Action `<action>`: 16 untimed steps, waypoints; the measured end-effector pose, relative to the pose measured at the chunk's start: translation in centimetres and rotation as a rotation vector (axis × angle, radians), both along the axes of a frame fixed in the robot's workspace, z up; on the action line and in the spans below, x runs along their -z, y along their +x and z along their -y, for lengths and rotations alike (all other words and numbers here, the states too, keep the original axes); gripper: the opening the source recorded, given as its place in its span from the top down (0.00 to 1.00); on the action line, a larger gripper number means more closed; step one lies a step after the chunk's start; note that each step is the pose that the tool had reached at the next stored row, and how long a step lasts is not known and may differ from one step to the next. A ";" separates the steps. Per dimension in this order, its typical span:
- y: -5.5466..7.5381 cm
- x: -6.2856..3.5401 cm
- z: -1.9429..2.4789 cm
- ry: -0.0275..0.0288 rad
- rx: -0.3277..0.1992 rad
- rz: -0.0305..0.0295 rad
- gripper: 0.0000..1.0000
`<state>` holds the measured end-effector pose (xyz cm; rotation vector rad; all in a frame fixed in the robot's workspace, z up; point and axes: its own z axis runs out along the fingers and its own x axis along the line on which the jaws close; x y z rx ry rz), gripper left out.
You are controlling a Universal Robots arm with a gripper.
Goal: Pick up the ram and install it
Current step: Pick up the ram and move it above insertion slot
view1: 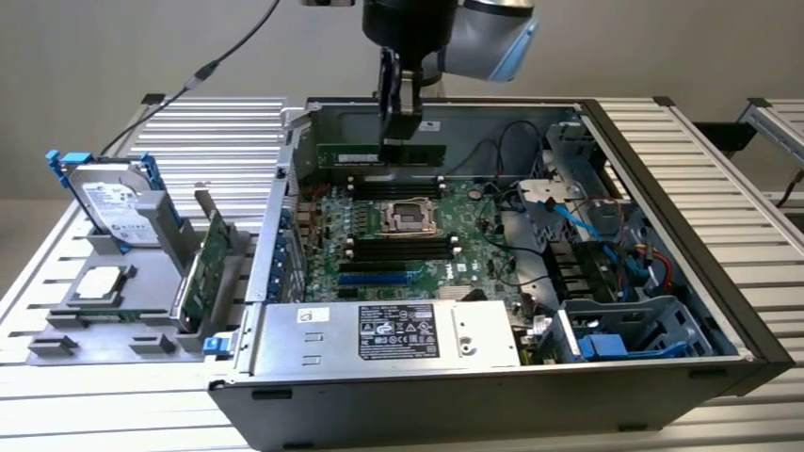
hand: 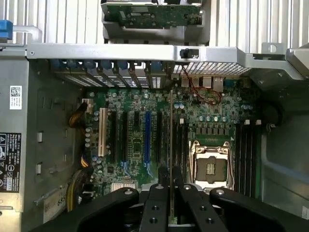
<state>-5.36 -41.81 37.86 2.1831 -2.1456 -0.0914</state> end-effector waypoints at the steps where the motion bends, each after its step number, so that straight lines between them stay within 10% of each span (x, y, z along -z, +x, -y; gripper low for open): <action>1: 0.3 0.02 -0.24 0.0000 0.000 0.0000 0.86; 16: 3.3 0.72 -3.58 0.0000 0.003 0.0000 0.86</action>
